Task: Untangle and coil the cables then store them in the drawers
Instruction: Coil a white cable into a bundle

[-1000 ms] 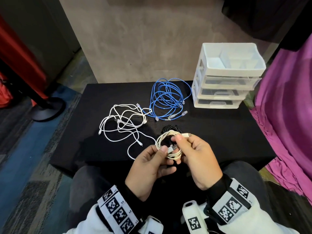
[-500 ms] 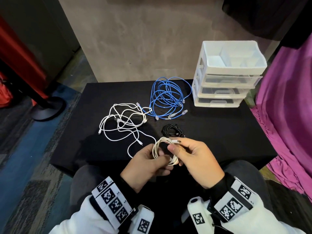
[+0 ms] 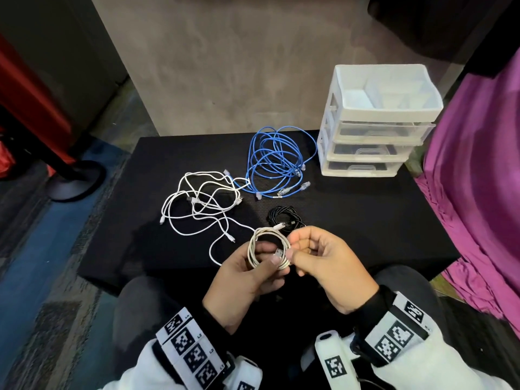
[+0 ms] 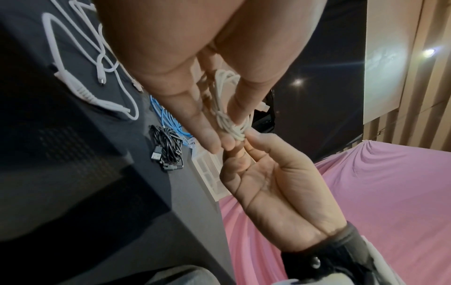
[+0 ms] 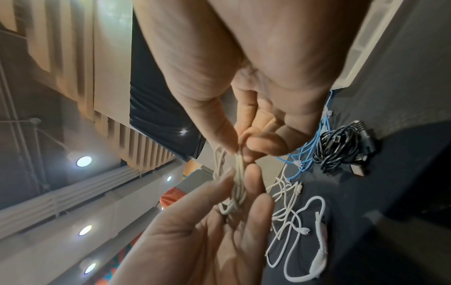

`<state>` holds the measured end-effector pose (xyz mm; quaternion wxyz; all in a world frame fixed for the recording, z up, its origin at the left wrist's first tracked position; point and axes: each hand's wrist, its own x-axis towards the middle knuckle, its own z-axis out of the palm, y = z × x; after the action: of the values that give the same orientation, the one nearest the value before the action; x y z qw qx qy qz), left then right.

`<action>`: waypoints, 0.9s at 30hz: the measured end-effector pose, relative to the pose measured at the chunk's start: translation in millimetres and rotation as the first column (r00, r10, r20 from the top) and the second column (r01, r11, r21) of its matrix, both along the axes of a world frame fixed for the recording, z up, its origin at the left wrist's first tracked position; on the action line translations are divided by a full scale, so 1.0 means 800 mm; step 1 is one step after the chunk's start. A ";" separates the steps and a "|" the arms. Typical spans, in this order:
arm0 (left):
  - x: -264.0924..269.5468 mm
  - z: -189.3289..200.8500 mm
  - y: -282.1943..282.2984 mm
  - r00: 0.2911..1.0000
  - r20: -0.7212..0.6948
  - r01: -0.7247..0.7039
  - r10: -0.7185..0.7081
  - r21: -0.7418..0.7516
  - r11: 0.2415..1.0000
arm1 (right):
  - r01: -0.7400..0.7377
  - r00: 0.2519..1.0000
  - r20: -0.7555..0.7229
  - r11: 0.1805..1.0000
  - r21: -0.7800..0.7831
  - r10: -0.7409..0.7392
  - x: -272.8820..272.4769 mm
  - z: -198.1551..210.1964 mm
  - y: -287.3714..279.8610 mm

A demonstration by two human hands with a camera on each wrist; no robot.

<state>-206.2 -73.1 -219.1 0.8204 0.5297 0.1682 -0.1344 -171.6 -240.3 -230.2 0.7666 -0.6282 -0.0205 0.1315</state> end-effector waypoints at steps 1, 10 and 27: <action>0.000 -0.001 0.000 1.000 -0.003 0.003 -0.003 -0.026 1.000 | 0.013 1.000 -0.012 1.000 0.008 -0.013 0.001 0.000 0.000; 0.004 -0.007 0.010 0.999 -0.045 0.018 -0.022 -0.098 0.995 | 0.075 0.997 0.001 0.991 -0.110 -0.076 0.005 0.002 0.007; 0.007 -0.013 0.006 0.985 -0.169 0.008 -0.025 -0.096 0.995 | 0.034 0.975 0.216 0.926 -0.376 0.052 -0.002 0.003 0.004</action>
<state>-200.5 -67.9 -229.1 0.8261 0.4781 0.2267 -0.1937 -172.9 -236.9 -228.1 0.6239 -0.7743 -0.0834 0.0655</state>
